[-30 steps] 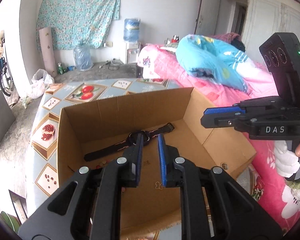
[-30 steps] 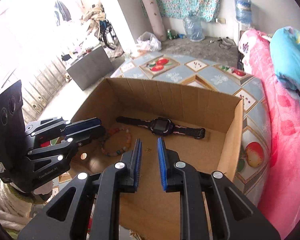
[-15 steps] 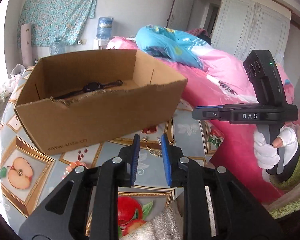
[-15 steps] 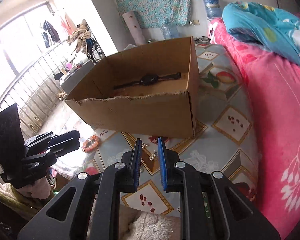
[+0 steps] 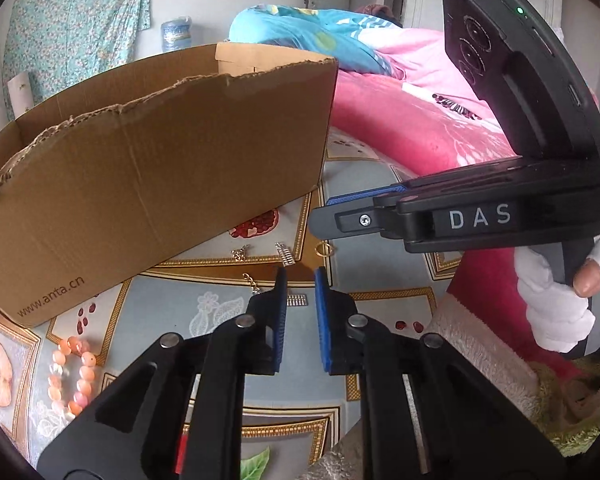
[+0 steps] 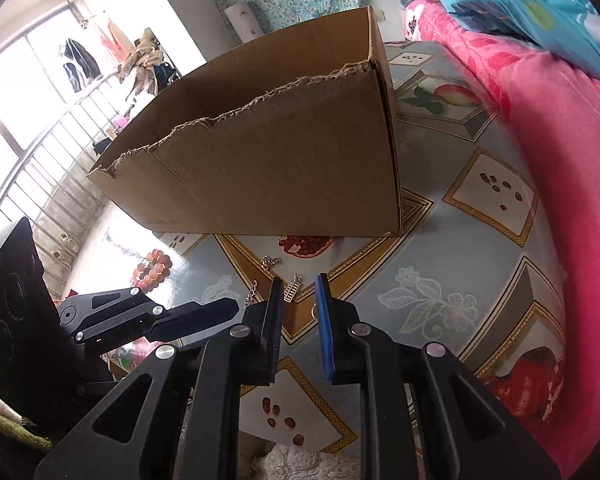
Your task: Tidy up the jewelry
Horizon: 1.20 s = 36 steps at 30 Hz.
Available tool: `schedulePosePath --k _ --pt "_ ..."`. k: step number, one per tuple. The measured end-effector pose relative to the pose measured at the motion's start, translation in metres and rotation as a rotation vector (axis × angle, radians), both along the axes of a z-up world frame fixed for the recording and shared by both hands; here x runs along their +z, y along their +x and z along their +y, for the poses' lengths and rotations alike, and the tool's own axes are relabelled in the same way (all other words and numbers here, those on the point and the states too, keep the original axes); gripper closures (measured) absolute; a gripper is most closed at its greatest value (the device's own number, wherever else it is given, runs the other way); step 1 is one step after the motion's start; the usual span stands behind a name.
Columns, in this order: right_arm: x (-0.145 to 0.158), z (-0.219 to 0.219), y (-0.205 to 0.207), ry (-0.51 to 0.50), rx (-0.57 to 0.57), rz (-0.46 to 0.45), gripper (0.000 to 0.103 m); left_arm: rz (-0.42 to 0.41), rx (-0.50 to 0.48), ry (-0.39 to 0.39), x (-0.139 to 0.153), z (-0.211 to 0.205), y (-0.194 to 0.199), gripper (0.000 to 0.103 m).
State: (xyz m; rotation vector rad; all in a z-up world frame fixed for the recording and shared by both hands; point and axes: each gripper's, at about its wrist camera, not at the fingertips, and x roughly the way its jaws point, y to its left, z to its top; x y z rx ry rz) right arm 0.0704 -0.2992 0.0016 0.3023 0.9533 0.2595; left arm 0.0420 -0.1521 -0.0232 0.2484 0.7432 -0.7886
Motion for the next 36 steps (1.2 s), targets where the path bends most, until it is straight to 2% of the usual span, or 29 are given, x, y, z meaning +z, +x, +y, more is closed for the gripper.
schedulePosePath --k 4,9,16,20,25,29,36 --pt "-0.004 -0.003 0.0 0.007 -0.003 0.011 0.086 0.015 -0.028 0.033 -0.008 -0.007 0.0 0.101" --pt "-0.008 -0.006 -0.003 0.014 -0.007 0.011 0.086 0.056 -0.023 0.033 -0.009 -0.004 0.0 0.103" --pt "-0.007 -0.003 -0.009 0.004 0.003 0.003 0.086 0.066 0.023 0.062 -0.006 0.011 0.002 0.103" --pt "-0.006 -0.005 -0.009 0.01 -0.005 -0.005 0.086 0.049 0.011 0.02 0.001 0.013 0.002 0.103" --pt "-0.008 -0.007 -0.009 0.021 -0.013 0.002 0.086 0.032 -0.027 -0.011 0.001 -0.004 0.008 0.103" --pt "-0.008 -0.006 -0.01 0.017 -0.011 0.002 0.086 0.055 -0.037 0.032 -0.009 -0.011 0.01 0.103" --pt "-0.01 -0.002 -0.008 0.022 0.003 0.007 0.086 0.109 0.025 0.021 -0.007 0.014 0.012 0.103"
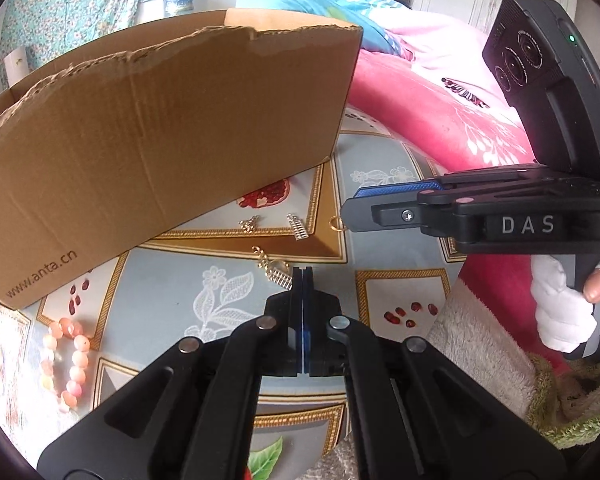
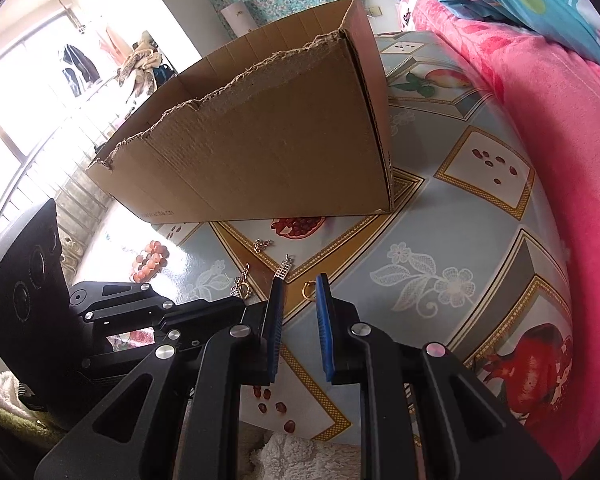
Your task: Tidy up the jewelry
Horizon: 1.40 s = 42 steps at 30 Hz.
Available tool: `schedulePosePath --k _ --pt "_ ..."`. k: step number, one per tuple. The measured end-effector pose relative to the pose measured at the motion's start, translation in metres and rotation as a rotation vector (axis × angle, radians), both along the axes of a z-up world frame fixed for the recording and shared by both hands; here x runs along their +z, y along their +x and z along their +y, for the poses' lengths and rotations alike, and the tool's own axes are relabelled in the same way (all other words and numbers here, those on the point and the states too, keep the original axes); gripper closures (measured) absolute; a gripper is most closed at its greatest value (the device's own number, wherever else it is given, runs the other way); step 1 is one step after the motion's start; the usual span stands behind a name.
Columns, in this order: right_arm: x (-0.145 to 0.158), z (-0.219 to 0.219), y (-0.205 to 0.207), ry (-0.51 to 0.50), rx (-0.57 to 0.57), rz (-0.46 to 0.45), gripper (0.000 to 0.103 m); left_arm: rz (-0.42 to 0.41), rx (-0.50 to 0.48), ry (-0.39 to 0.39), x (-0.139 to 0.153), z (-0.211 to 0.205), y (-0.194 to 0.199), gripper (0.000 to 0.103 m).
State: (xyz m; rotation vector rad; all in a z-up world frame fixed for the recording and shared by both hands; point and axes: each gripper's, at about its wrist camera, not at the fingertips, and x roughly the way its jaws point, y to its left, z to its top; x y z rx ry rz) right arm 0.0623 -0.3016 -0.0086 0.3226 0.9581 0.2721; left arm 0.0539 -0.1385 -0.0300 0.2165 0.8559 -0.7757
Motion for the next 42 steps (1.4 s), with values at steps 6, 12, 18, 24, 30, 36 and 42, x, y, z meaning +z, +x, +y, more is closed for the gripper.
schedulePosePath --k 6,12,18,24,30,36,42 --pt "0.002 0.007 0.002 -0.005 0.017 -0.004 0.086 -0.004 0.081 0.031 0.002 0.018 0.006 0.103" --pt "0.002 0.011 0.002 0.002 0.024 -0.008 0.086 -0.001 0.114 0.0 0.009 0.024 0.01 0.102" --pt "0.004 0.014 0.002 -0.011 0.022 -0.015 0.086 -0.026 0.081 0.043 0.009 0.0 0.008 0.092" --pt "0.005 0.013 0.001 -0.013 0.021 -0.02 0.086 -0.052 0.082 0.112 0.004 -0.005 0.004 0.091" --pt "0.005 0.014 0.0 -0.013 0.022 -0.025 0.086 -0.05 0.071 0.125 0.005 -0.004 0.006 0.097" --pt "0.007 0.013 -0.002 -0.013 0.017 -0.032 0.086 -0.025 0.079 0.091 0.005 0.001 0.009 0.103" --pt "0.008 0.013 -0.004 -0.016 0.016 -0.035 0.086 -0.009 0.106 0.057 0.008 0.015 0.01 0.103"
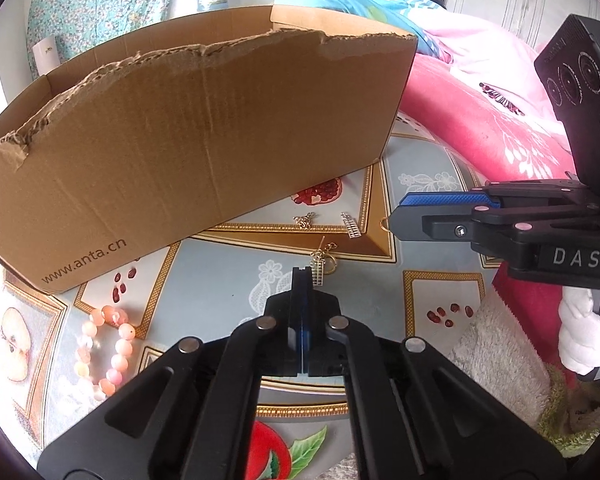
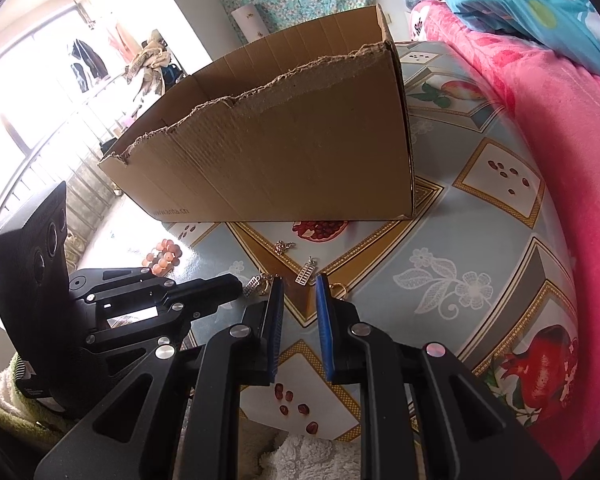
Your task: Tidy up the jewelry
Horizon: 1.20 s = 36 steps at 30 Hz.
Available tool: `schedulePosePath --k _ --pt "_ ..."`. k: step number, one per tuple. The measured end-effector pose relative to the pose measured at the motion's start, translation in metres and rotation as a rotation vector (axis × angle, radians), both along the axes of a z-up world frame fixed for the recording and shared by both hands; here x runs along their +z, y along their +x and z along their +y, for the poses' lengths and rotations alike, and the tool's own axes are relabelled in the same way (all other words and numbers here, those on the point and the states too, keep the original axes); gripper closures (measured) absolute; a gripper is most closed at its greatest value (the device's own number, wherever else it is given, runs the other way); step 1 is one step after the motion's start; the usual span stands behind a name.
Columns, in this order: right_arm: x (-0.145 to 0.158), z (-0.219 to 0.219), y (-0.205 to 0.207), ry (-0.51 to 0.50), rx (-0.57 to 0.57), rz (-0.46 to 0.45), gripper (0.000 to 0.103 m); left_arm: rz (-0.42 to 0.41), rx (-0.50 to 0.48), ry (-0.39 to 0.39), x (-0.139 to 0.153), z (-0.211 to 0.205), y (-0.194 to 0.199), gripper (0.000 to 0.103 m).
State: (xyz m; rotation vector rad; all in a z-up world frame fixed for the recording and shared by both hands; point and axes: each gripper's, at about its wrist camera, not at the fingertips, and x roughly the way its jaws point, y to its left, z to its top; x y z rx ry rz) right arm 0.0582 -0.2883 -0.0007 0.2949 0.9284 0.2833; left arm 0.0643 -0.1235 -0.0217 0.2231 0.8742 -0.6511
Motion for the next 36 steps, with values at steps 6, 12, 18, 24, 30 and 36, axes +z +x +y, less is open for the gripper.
schedulePosePath --k 6,12,18,24,30,36 --pt "-0.001 0.003 0.002 0.003 0.007 0.002 0.086 0.002 -0.014 -0.019 0.004 -0.001 -0.001 0.1" --pt "-0.002 0.004 0.004 0.005 0.014 0.007 0.086 0.008 -0.029 -0.007 -0.003 -0.014 0.004 0.093" --pt "-0.006 0.003 0.007 0.009 0.015 0.015 0.086 -0.032 -0.031 0.035 -0.004 -0.018 0.002 0.096" --pt "-0.008 0.003 0.007 0.011 0.018 0.012 0.086 -0.015 -0.009 0.004 -0.004 -0.01 0.006 0.097" --pt "-0.007 0.003 0.007 0.012 0.022 0.01 0.086 -0.01 0.022 -0.067 0.009 0.011 0.008 0.103" --pt "-0.005 0.008 0.007 0.002 0.037 0.004 0.086 0.003 0.046 -0.112 0.018 0.027 0.008 0.103"
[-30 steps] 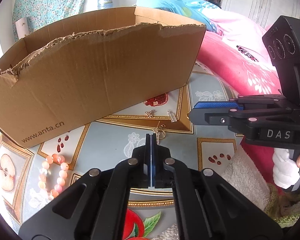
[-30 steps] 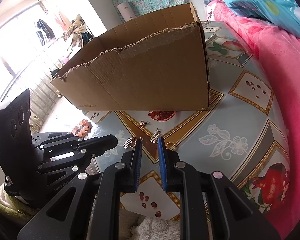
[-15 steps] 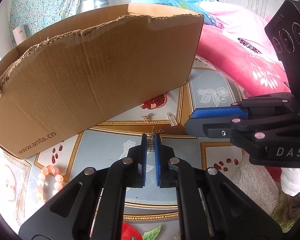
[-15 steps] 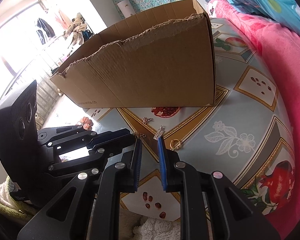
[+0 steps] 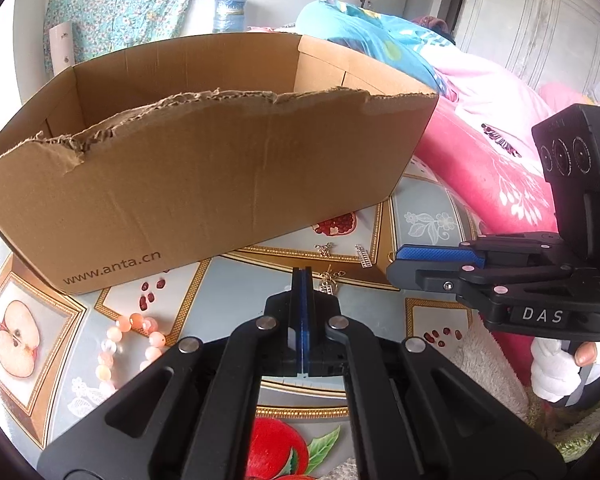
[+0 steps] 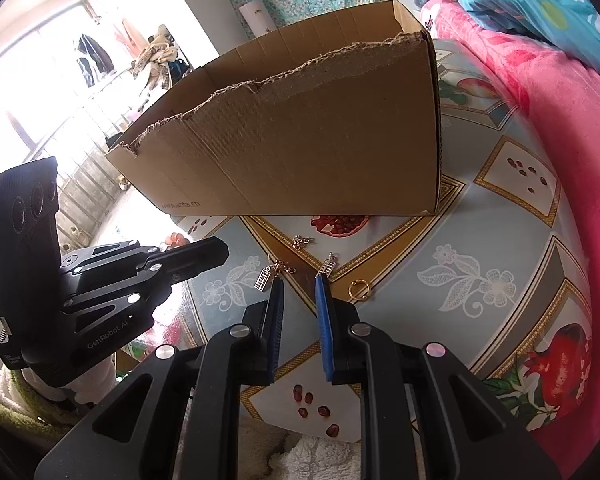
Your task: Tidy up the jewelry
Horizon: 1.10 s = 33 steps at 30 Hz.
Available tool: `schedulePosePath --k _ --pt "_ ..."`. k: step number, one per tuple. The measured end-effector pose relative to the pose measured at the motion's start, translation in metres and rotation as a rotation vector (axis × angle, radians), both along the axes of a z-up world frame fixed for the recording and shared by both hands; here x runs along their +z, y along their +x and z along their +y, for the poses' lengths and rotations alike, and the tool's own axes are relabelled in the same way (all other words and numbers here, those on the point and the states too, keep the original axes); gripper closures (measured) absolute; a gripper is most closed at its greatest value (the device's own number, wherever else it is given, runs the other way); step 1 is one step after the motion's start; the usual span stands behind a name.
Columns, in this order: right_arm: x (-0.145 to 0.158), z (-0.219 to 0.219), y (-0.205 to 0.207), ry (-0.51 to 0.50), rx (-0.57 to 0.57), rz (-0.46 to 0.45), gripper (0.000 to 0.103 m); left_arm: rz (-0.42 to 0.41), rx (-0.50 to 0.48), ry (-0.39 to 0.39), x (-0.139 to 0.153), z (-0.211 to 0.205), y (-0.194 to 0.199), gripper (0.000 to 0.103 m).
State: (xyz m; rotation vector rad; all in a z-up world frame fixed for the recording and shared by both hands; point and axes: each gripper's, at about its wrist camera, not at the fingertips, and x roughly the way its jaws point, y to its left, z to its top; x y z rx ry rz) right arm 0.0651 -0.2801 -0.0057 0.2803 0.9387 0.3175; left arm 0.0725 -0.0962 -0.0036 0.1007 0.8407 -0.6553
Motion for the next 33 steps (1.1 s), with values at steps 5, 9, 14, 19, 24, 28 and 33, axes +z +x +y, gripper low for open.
schedulePosePath --k 5,9,14,19,24,28,33 --pt "-0.002 0.003 0.004 -0.009 0.008 0.012 0.086 0.024 -0.021 0.022 -0.007 -0.011 0.001 0.1" --pt "-0.002 0.002 0.007 -0.009 0.005 0.013 0.086 0.007 -0.052 0.062 -0.014 -0.026 -0.001 0.088" --pt "-0.001 -0.001 0.007 -0.021 -0.003 0.004 0.085 -0.032 -0.053 0.125 -0.021 -0.037 -0.002 0.088" --pt "-0.002 -0.003 0.008 -0.015 -0.007 0.001 0.085 -0.047 -0.058 0.146 -0.022 -0.037 -0.003 0.102" --pt "-0.003 -0.004 0.008 -0.01 -0.009 -0.001 0.085 -0.02 -0.037 0.101 -0.021 -0.029 0.001 0.102" --pt "-0.003 -0.005 0.007 -0.01 -0.013 -0.002 0.085 -0.018 -0.017 0.051 -0.013 -0.018 0.002 0.102" --pt "-0.001 -0.006 0.006 -0.02 -0.017 -0.007 0.085 -0.037 0.006 -0.034 0.008 0.001 0.001 0.102"
